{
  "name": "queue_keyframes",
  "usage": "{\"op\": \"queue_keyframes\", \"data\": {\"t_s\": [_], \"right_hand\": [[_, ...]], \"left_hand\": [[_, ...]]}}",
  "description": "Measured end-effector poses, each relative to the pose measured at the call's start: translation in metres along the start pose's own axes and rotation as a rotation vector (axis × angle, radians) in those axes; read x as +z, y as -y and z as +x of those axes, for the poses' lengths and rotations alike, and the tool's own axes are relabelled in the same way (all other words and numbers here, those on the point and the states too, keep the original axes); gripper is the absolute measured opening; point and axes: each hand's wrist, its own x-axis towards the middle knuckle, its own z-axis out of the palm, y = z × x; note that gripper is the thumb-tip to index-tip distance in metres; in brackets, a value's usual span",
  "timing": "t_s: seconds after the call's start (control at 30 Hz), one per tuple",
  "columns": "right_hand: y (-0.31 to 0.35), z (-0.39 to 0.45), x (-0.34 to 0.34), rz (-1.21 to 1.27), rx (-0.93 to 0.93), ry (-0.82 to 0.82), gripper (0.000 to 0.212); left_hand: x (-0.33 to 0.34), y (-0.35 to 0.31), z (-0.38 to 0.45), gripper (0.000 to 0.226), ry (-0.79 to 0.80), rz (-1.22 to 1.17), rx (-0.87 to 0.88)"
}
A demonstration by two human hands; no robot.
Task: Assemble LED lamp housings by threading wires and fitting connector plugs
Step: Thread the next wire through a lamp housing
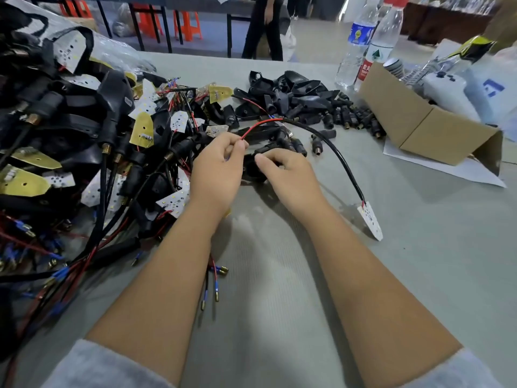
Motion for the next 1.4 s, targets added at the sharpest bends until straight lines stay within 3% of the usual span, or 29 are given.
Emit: {"op": "queue_keyframes", "data": {"t_s": [0.1, 0.3, 0.4, 0.5, 0.6, 0.73, 0.8, 0.9, 1.0, 1.1, 1.2, 1.4], "right_hand": [[-0.001, -0.003, -0.001, 0.018, 0.027, -0.027, 0.033], [-0.001, -0.002, -0.006, 0.295, 0.108, -0.044, 0.022], [0.001, -0.004, -0.004, 0.242, 0.068, -0.058, 0.02], [0.001, -0.003, -0.005, 0.16, 0.068, -0.159, 0.022], [-0.002, 0.0, -0.008, 0.154, 0.115, -0.274, 0.025], [-0.007, 0.001, -0.014, 0.131, 0.133, -0.335, 0.025], [-0.01, 0.002, -0.015, 0.008, 0.092, -0.249, 0.025], [-0.015, 0.004, -0.013, -0.34, 0.065, -0.063, 0.042], [-0.017, 0.003, -0.01, -0.479, 0.034, -0.04, 0.052], [-0.017, 0.001, -0.01, -0.446, 0.027, -0.085, 0.039], [-0.014, 0.001, -0.01, -0.555, 0.02, -0.093, 0.016], [-0.007, -0.005, -0.014, -0.4, -0.096, -0.186, 0.027]], "left_hand": [[0.0, -0.001, -0.001, 0.019, 0.035, -0.013, 0.036], [0.0, -0.003, -0.006, 0.023, 0.18, 0.108, 0.166], [0.002, 0.0, -0.007, 0.02, 0.264, 0.249, 0.213], [0.003, 0.003, -0.007, 0.034, 0.335, 0.358, 0.213], [0.005, 0.004, -0.006, 0.036, 0.302, 0.396, 0.197], [0.004, 0.002, -0.001, 0.021, 0.125, 0.23, 0.101], [0.002, -0.002, 0.001, 0.016, 0.041, 0.07, -0.005], [-0.002, -0.005, 0.004, 0.018, -0.059, -0.088, -0.14], [-0.005, -0.007, 0.004, 0.018, -0.102, -0.219, -0.201], [-0.006, -0.009, 0.004, 0.023, -0.097, -0.297, -0.218], [-0.007, -0.009, 0.005, 0.012, -0.075, -0.275, -0.21], [-0.012, -0.011, 0.002, 0.028, 0.134, -0.353, -0.207]]}}
